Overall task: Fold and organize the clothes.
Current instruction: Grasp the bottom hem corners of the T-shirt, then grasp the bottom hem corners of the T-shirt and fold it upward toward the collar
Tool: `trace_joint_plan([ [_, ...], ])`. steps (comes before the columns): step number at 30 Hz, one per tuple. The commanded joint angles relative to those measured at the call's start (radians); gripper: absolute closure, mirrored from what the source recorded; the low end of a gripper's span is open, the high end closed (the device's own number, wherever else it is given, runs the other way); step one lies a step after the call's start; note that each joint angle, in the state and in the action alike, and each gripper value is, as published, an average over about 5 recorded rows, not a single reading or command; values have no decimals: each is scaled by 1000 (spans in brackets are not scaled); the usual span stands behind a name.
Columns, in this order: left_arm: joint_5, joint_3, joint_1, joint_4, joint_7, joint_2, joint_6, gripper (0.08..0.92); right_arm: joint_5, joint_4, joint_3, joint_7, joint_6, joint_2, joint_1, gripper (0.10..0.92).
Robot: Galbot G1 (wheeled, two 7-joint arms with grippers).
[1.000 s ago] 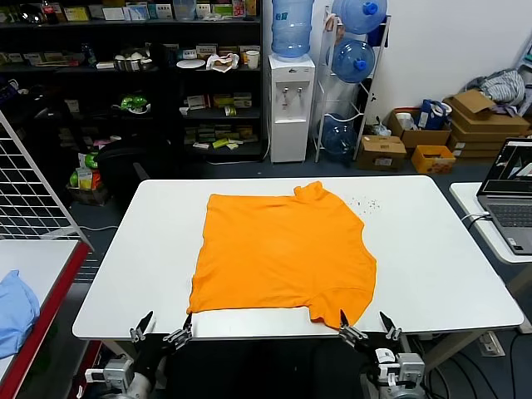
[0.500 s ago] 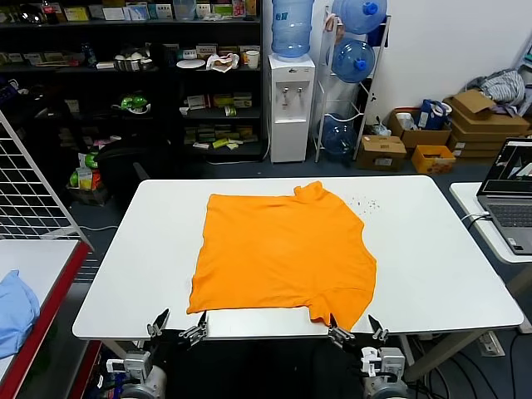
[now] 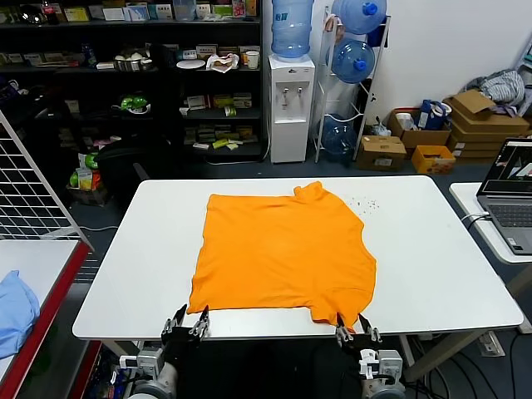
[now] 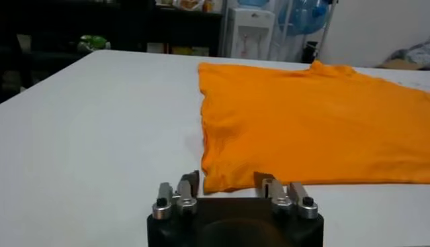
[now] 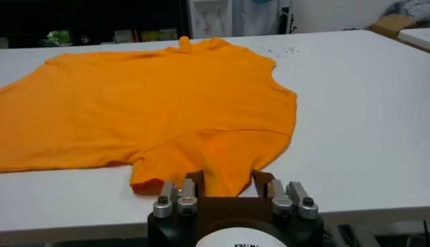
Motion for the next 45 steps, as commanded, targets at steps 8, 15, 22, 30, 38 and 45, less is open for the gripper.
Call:
trace_joint_plan([
  [8, 5, 13, -6, 1, -1, -3, -1, 740, 4, 14, -4, 0, 23, -8, -12, 863],
  [15, 8, 3, 23, -35, -4, 0, -2, 902, 46, 81, 19, 8, 67, -74, -93, 902],
  [22, -20, -26, 142, -198, -24, 21, 2, 905, 103, 187, 65, 48, 96, -147, -209, 902],
  [30, -51, -76, 308, -363, -44, 72, 3, 905, 105, 269, 66, 91, 110, -174, -326, 902],
  [38, -76, -88, 261, -360, -50, 72, 2, 905, 145, 276, 52, 137, 82, -191, -182, 902],
  [45, -175, -85, 73, -268, -55, 136, 2, 905, 243, 173, 32, 175, 26, -254, 57, 902],
])
